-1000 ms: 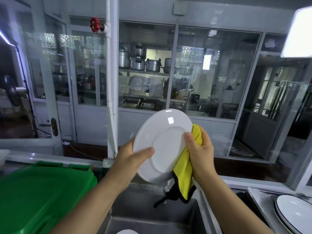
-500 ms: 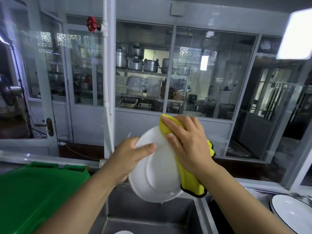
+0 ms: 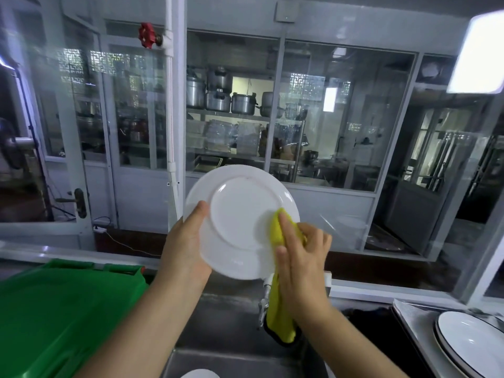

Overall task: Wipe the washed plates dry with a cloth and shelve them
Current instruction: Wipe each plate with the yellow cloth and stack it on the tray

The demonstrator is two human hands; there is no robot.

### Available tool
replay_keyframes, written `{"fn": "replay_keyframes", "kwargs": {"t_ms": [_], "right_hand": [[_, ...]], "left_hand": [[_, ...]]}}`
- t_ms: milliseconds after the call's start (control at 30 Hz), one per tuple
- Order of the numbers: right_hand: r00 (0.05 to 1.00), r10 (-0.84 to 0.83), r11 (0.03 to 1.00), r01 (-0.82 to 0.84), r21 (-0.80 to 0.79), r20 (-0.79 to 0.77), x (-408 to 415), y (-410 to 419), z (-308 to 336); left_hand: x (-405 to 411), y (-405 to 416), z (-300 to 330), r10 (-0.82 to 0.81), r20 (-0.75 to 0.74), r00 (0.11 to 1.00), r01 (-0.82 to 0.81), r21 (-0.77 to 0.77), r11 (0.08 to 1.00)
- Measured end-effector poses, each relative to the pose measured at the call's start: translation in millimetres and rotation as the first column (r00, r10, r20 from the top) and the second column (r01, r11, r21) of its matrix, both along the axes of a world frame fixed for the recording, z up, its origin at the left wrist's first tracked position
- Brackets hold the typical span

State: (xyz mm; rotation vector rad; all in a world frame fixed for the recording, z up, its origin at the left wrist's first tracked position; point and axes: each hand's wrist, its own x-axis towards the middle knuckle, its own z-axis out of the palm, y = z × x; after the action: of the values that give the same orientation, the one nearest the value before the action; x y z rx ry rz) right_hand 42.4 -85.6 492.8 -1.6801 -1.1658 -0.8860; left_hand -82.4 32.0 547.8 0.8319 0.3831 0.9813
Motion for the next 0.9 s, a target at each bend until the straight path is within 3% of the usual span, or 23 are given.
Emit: {"fn": "replay_keyframes", "kwargs": {"t_ms": [167,300,467,533,667,900], "right_hand": [[0.933,-0.092,0.99,0.122,-0.066,0.348,-28,19,-13],[0.874,0.005,0.992,0.058,-0.114,0.486,-31,26,-14],[0.815,0.097,0.988,-0.011,-0.153,0.571,-12,13,-20],[0.842,0.106,0.988,-0.031,-0.149,0.529,3,3,-28],[0.953,0.049,0.995,-0.019,-0.102,0.3,27,-6,-25],[0.972,-0.02,0.996,0.04,-0.081,0.235,32,9,31]], "left_hand": [[15,-10,-8,-0.059,-0.033,0.998,0.052,-0.188,0.981],[12,-18,-7,-0.127,-0.118,0.985,0.096,-0.237,0.967],[9,-13,-8,-0.155,-0.05,0.987,0.144,-0.187,0.972],[8,-8,-11,-0.093,-0.056,0.994,0.083,-0.161,0.984],[4,-4,-11,0.023,-0.09,0.996,-0.028,-0.047,0.999],[3,-18,-15,0.057,-0.183,0.981,-0.008,0.258,0.966]]}}
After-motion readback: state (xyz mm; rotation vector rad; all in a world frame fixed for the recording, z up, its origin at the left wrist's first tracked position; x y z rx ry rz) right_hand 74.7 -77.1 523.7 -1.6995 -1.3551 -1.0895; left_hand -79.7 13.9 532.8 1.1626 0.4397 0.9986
